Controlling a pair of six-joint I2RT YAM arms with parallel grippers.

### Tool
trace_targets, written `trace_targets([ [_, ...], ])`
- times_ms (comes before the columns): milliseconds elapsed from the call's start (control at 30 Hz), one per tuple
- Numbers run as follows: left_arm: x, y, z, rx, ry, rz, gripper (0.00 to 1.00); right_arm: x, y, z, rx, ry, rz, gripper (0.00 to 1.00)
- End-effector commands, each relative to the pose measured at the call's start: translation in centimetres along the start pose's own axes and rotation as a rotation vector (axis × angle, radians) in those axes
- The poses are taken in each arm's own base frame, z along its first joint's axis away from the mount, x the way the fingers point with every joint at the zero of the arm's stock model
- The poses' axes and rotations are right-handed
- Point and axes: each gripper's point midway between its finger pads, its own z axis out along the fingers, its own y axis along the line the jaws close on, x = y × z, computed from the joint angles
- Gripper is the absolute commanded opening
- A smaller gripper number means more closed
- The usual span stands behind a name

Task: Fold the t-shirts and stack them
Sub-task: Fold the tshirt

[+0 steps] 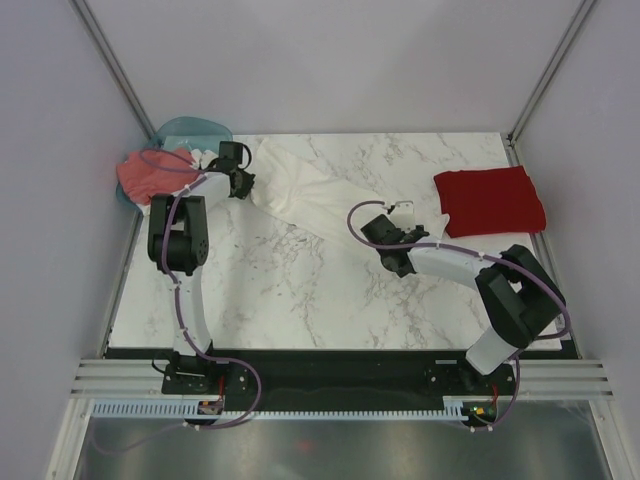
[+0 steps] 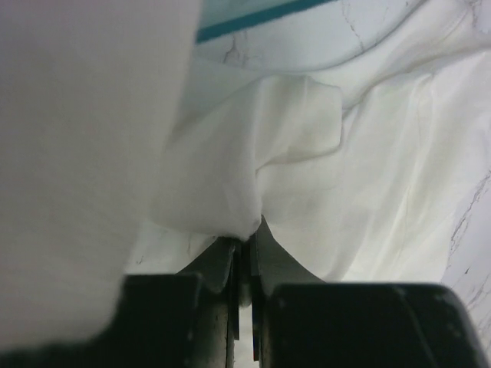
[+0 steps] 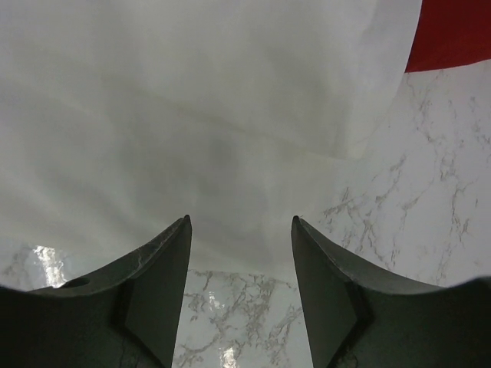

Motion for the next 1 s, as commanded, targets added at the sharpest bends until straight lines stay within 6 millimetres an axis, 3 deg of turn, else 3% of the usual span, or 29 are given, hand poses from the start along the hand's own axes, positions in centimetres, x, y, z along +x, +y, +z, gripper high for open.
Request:
trace_targets([
  [0,-0.9,-0.7,0.2,-0.003,-0.034,0.050,0.02,0.3,-0.7,1.0,0.044,0.021,0.012,0.63],
  [233,-0.6,-1.3,-0.1,0.000,-0.050,0.077,0.02,2.1,-1.2,2.4,0.028,0.096,0.048,0.59],
  [333,-0.8,-1.9,-0.6,0.002,-0.076,0.102,0.02,4.0,0.7,2.9,-0.061,0.185,0.018,0.47],
  [467,-0.5,-2.7,-1.1,0.014,-0.084,0.135,0.02,6.6,2.1,2.2,-0.143,0.264,-0.022,0.23],
  [600,0.2,-3.0,-0.5,0.025,-0.062,0.149,0.02,7.1,3.4,-0.9,-0.237,0.231,-0.031,0.09],
  [733,0.6,-3.7,-0.1,0.041,-0.045,0.173,0.02,10.9,7.6,-5.2,-0.408,0.279,-0.191,0.00],
  [800,0.6,-3.9,-0.1,0.041,-0.049,0.186,0.02,11.9,9.2,-7.1,-0.455,0.283,-0.247,0.00],
  [833,0.7,-3.8,0.0,0.038,-0.045,0.195,0.02,13.0,10.8,-9.1,-0.518,0.287,-0.288,0.00],
  [900,0.8,-4.5,-0.3,0.055,-0.045,0.205,0.02,12.8,13.3,-11.8,-0.592,0.257,-0.303,0.00],
  [933,1.0,-4.6,0.0,0.059,-0.040,0.226,0.02,12.8,15.7,-14.9,-0.681,0.235,-0.335,0.00],
  [967,1.5,-4.9,0.1,0.066,-0.033,0.239,0.02,13.3,16.8,-16.1,-0.707,0.235,-0.362,0.01],
])
